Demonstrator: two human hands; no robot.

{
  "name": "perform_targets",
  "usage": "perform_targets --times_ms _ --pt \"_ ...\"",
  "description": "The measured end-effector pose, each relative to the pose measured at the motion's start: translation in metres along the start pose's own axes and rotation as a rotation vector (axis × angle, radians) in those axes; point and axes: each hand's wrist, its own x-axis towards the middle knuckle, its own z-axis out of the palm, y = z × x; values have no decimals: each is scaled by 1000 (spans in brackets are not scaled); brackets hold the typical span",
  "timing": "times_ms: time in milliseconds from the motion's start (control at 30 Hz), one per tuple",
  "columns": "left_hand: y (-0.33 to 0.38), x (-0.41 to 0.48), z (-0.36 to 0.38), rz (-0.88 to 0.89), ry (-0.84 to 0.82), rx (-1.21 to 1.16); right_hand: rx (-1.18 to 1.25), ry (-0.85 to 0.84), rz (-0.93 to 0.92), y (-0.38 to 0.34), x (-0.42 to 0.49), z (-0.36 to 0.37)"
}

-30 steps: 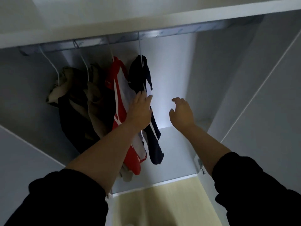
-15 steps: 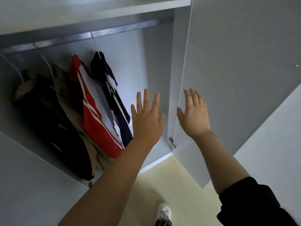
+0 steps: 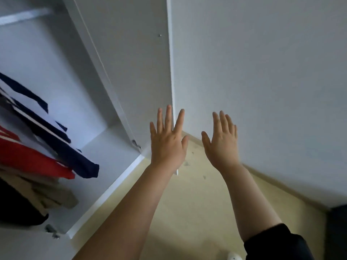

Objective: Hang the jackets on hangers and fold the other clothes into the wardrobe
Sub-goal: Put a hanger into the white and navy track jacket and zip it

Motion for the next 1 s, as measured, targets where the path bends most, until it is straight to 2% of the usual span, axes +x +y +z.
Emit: perform_targets --times_ms 167,533,800,1000 --pt "126 5 35 142 -57 -44 -30 -6 126 112 -25 -49" --pt "432 19 138 229 -250 -174 -132 -34 346 403 -63 -164" --pt "564 57 197 415 -290 -210 -127 32 548 554 -63 -205" --pt "642 111 263 552 -163 -228 -221 26 583 648 -29 -214"
